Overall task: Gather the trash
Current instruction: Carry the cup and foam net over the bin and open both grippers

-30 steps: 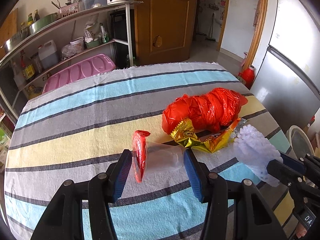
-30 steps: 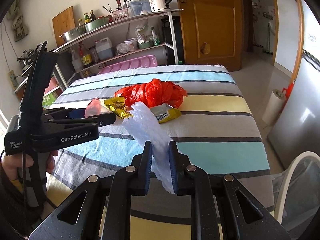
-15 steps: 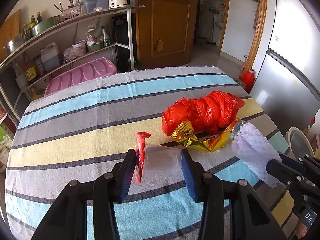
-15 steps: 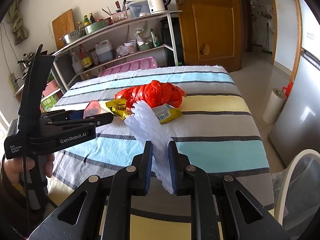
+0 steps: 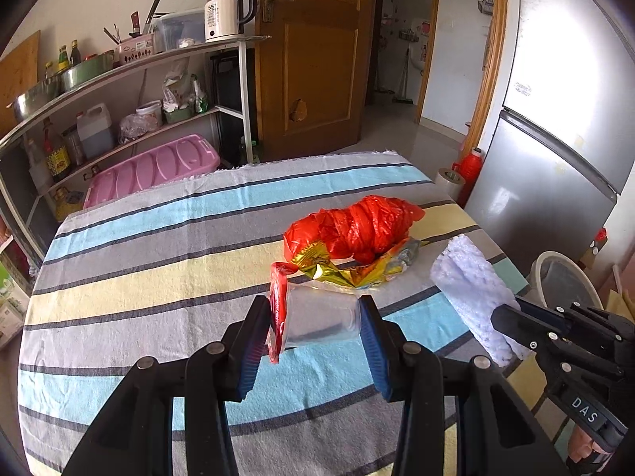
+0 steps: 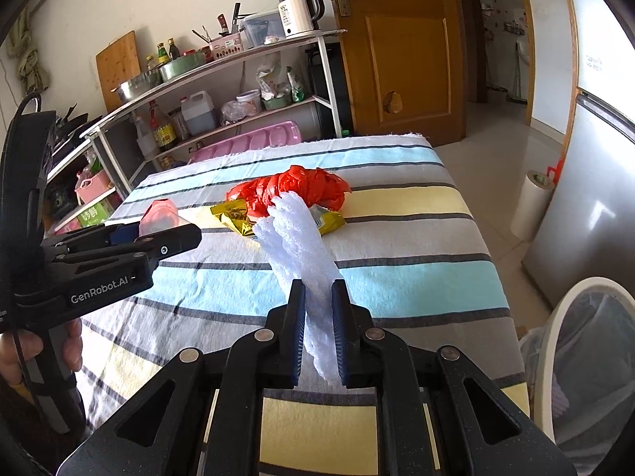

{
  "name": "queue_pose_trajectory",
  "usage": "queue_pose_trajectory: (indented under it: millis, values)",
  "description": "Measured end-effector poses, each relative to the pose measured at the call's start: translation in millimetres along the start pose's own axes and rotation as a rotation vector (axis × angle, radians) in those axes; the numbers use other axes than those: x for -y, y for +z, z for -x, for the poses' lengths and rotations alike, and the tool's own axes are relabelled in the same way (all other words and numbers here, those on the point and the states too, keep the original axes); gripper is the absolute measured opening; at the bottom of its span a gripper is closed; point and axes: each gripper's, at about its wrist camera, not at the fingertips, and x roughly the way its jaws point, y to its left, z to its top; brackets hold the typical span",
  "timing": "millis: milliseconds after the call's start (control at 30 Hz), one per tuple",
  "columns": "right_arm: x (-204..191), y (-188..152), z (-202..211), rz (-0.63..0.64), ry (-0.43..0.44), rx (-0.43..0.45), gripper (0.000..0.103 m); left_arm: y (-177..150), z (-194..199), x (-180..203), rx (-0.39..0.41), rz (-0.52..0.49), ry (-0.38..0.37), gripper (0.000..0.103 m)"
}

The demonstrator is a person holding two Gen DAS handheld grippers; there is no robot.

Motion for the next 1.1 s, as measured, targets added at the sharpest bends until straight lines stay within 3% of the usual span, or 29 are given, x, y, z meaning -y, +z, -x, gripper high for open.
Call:
queue_pose_trajectory:
  millis: [733, 1100]
  values:
    - [43, -23, 70, -0.132, -0.069, 0.086, 0.012, -4, 40, 79, 0.062, -0.111, -0.112, 0.046]
    - [89, -39, 117, -0.224, -0.172, 0.154, 0.012, -3, 43, 145, 0.075, -0.207, -0.209, 0.046]
